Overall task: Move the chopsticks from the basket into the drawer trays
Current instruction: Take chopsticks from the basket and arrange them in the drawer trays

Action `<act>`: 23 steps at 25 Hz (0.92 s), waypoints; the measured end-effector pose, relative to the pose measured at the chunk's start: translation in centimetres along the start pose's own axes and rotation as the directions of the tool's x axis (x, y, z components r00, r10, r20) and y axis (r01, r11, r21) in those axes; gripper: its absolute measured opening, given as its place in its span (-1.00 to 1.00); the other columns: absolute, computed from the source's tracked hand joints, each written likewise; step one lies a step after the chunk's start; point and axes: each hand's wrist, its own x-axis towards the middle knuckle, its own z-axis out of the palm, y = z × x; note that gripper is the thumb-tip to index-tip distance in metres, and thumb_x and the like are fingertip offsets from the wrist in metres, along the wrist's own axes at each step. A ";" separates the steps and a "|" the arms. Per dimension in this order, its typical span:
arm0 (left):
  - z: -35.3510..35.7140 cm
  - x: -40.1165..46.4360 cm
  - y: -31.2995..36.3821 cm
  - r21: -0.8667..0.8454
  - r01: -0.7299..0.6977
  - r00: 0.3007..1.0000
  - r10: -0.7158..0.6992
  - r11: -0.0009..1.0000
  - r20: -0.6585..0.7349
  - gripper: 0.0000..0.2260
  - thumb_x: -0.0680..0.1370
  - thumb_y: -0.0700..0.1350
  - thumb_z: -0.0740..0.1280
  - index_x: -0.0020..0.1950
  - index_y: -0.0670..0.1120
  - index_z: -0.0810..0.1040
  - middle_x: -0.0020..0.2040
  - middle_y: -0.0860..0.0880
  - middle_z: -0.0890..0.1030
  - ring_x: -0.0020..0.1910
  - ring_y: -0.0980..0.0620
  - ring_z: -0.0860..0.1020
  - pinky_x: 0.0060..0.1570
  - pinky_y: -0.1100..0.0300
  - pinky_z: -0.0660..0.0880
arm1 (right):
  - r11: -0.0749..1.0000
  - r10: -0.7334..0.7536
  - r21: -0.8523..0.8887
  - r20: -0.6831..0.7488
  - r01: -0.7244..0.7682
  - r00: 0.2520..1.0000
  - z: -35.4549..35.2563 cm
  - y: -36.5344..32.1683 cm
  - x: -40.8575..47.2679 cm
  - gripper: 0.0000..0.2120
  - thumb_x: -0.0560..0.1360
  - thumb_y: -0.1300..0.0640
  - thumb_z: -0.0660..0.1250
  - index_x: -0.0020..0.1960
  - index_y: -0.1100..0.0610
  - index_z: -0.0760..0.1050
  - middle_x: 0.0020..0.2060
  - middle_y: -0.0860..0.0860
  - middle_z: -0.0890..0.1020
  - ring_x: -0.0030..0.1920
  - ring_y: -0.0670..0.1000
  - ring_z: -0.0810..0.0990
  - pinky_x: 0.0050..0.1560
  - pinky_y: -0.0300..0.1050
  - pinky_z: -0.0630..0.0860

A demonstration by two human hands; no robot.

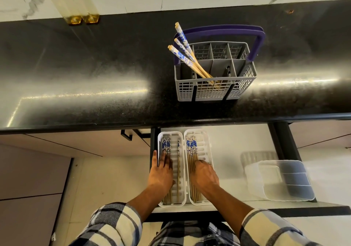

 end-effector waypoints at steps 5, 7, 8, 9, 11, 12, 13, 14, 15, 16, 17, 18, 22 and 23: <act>-0.1 0.2 0.2 -0.100 0.011 0.998 -0.016 0.995 -0.052 -0.30 0.64 0.15 0.09 0.59 -0.11 -0.23 0.60 -0.21 -0.18 0.54 -0.25 -0.31 0.26 -0.37 -0.52 | 1.000 -0.009 -0.001 -0.016 0.009 1.000 0.2 0.0 0.1 -0.83 0.52 0.13 0.31 0.10 0.10 0.54 0.01 0.04 0.64 0.00 0.08 0.62 0.01 -0.01 0.62; -0.3 0.2 0.5 -0.094 -0.062 0.994 0.053 0.994 -0.098 -0.33 0.64 0.15 0.08 0.60 -0.03 -0.22 0.59 -0.16 -0.25 0.51 -0.22 -0.39 0.28 -0.36 -0.51 | 1.000 -0.011 -0.005 -0.018 0.010 1.000 0.3 0.0 0.1 -0.82 0.52 0.12 0.31 0.11 0.10 0.53 0.01 0.04 0.63 0.01 0.09 0.61 0.01 -0.01 0.61; -0.2 0.1 0.8 -0.072 -0.099 0.990 0.091 0.992 -0.111 -0.34 0.65 0.16 0.07 0.60 -0.03 -0.19 0.60 -0.14 -0.26 0.49 -0.20 -0.41 0.31 -0.36 -0.49 | 1.000 -0.012 -0.009 -0.017 0.012 1.000 0.3 0.0 0.1 -0.82 0.52 0.12 0.31 0.11 0.10 0.53 0.01 0.04 0.62 0.01 0.09 0.61 0.01 -0.01 0.61; -0.1 0.0 0.9 -0.050 -0.122 0.987 0.116 0.991 -0.109 -0.36 0.65 0.16 0.06 0.61 -0.03 -0.16 0.60 -0.12 -0.24 0.48 -0.18 -0.43 0.32 -0.35 -0.48 | 1.000 -0.014 -0.012 -0.015 0.014 1.000 0.3 0.1 0.2 -0.81 0.52 0.12 0.31 0.12 0.10 0.52 0.02 0.04 0.62 0.01 0.08 0.61 0.01 -0.01 0.61; 0.4 0.0 0.7 -0.013 -0.133 0.988 0.132 0.991 -0.086 -0.40 0.66 0.17 0.02 0.61 -0.01 -0.12 0.61 -0.12 -0.21 0.48 -0.19 -0.43 0.33 -0.36 -0.48 | 1.000 -0.014 -0.015 -0.011 0.014 1.000 0.4 0.1 0.2 -0.81 0.51 0.12 0.31 0.11 0.10 0.52 0.02 0.04 0.61 0.02 0.08 0.60 0.02 -0.01 0.61; 0.7 0.0 0.4 -0.002 -0.126 0.989 0.125 0.992 -0.074 -0.41 0.66 0.17 0.01 0.61 0.01 -0.11 0.61 -0.13 -0.20 0.49 -0.21 -0.42 0.32 -0.37 -0.48 | 1.000 -0.013 -0.013 -0.009 0.013 1.000 0.4 0.1 0.2 -0.81 0.51 0.12 0.31 0.11 0.10 0.52 0.02 0.04 0.61 0.02 0.08 0.60 0.03 0.00 0.61; 0.9 0.0 0.0 -0.002 -0.114 0.992 0.113 0.994 -0.063 -0.42 0.66 0.16 0.02 0.61 0.02 -0.11 0.61 -0.13 -0.19 0.51 -0.22 -0.39 0.32 -0.38 -0.47 | 1.000 -0.013 -0.011 -0.009 0.013 1.000 0.4 0.1 0.2 -0.81 0.51 0.12 0.31 0.11 0.10 0.52 0.02 0.04 0.61 0.02 0.08 0.60 0.03 0.00 0.61; 1.1 -0.1 -0.3 -0.012 -0.101 0.993 0.100 0.995 -0.058 -0.42 0.66 0.14 0.04 0.61 0.02 -0.10 0.61 -0.13 -0.18 0.52 -0.23 -0.37 0.33 -0.39 -0.46 | 1.000 -0.012 -0.011 -0.010 0.012 1.000 0.4 0.1 0.2 -0.81 0.51 0.11 0.31 0.11 0.10 0.52 0.02 0.03 0.61 0.02 0.08 0.60 0.03 0.00 0.61; 1.2 -0.3 -0.5 -0.019 -0.091 0.994 0.089 0.996 -0.059 -0.41 0.66 0.13 0.06 0.61 -0.01 -0.11 0.61 -0.13 -0.16 0.52 -0.23 -0.36 0.34 -0.39 -0.44 | 1.000 -0.012 -0.010 -0.012 0.012 1.000 0.4 0.1 0.3 -0.81 0.51 0.10 0.31 0.11 0.09 0.52 0.03 0.03 0.61 0.02 0.08 0.60 0.03 0.01 0.62; 1.3 -0.4 -0.6 -0.018 -0.081 0.995 0.079 0.997 -0.064 -0.39 0.65 0.12 0.07 0.60 -0.04 -0.12 0.61 -0.14 -0.16 0.52 -0.23 -0.36 0.35 -0.39 -0.42 | 1.000 -0.012 -0.008 -0.012 0.012 1.000 0.4 0.1 0.3 -0.81 0.51 0.10 0.31 0.11 0.09 0.52 0.03 0.03 0.62 0.03 0.08 0.60 0.04 0.01 0.62; 1.4 -0.6 -0.6 -0.010 -0.069 0.995 0.068 0.998 -0.072 -0.37 0.65 0.12 0.07 0.60 -0.08 -0.14 0.61 -0.15 -0.16 0.52 -0.23 -0.37 0.36 -0.38 -0.42 | 1.000 -0.013 -0.009 -0.012 0.013 1.000 0.4 0.1 0.3 -0.80 0.51 0.11 0.31 0.12 0.10 0.53 0.03 0.04 0.62 0.03 0.08 0.60 0.04 0.02 0.62; 1.4 -0.6 -0.6 0.001 -0.060 0.995 0.060 0.998 -0.076 -0.37 0.65 0.12 0.05 0.59 -0.11 -0.15 0.61 -0.16 -0.16 0.52 -0.23 -0.37 0.36 -0.38 -0.42 | 1.000 -0.013 -0.009 -0.011 0.013 1.000 0.4 0.1 0.3 -0.79 0.50 0.11 0.31 0.12 0.10 0.53 0.03 0.04 0.62 0.04 0.09 0.61 0.05 0.02 0.62; 0.9 -0.6 -0.3 0.002 -0.035 0.996 0.035 0.999 -0.076 -0.37 0.66 0.14 0.01 0.59 -0.14 -0.14 0.60 -0.20 -0.16 0.54 -0.23 -0.31 0.33 -0.36 -0.48 | 1.000 -0.020 -0.007 -0.018 0.020 1.000 0.4 0.1 0.2 -0.79 0.50 0.12 0.31 0.13 0.11 0.53 0.04 0.04 0.62 0.05 0.09 0.60 0.04 0.00 0.62; 0.8 -0.5 -0.3 0.010 -0.020 0.997 0.021 1.000 -0.076 -0.36 0.66 0.14 0.02 0.59 -0.16 -0.15 0.60 -0.23 -0.15 0.55 -0.24 -0.30 0.31 -0.37 -0.49 | 1.000 -0.024 -0.007 -0.019 0.024 1.000 0.4 0.2 0.2 -0.78 0.50 0.12 0.31 0.13 0.11 0.53 0.04 0.04 0.62 0.05 0.09 0.60 0.04 0.00 0.61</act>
